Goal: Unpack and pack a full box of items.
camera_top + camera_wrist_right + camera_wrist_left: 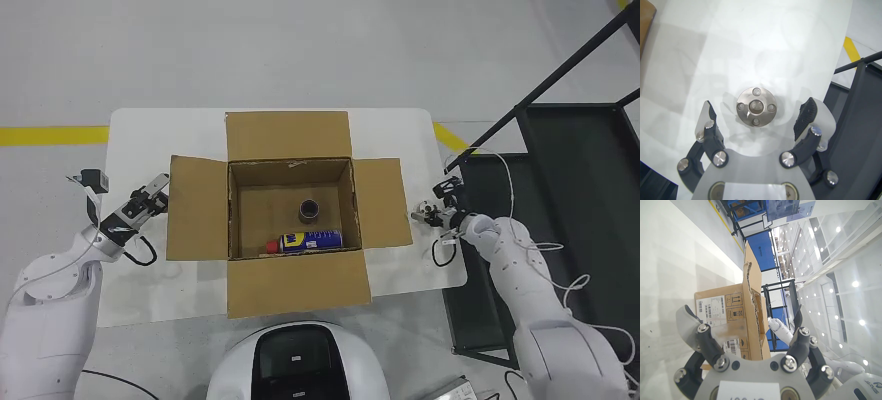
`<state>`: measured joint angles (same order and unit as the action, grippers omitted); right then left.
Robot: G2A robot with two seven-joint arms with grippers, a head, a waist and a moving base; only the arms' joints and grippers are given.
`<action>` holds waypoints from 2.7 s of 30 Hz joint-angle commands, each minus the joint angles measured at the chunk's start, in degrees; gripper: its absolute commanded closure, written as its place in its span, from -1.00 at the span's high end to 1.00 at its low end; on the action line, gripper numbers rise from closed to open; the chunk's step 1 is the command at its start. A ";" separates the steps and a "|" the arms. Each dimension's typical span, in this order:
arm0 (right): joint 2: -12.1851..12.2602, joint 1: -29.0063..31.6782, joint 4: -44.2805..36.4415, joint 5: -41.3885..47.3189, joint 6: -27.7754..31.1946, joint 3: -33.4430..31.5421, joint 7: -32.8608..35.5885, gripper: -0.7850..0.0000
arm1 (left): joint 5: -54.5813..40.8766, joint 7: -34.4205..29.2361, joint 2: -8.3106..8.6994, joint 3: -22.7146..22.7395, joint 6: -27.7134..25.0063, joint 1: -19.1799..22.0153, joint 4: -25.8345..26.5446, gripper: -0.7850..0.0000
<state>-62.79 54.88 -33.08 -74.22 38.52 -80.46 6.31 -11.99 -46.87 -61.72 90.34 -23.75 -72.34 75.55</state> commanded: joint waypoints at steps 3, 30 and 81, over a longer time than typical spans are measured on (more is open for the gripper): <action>-0.12 -0.65 0.84 -1.08 -1.20 1.00 -0.55 0.68 | 0.00 0.00 0.00 0.00 0.00 0.00 0.00 1.00; 1.11 0.72 -4.23 -1.59 -0.45 1.49 -5.73 -1.00 | 0.00 0.00 0.00 0.00 0.00 0.00 0.00 1.00; 2.73 3.59 -55.60 9.82 6.21 9.85 19.92 -1.00 | 0.00 0.00 0.00 0.00 0.00 0.00 0.00 1.00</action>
<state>-60.06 58.47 -88.69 -64.40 44.73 -70.61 26.22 -11.99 -46.87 -61.72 90.34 -23.75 -72.34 75.55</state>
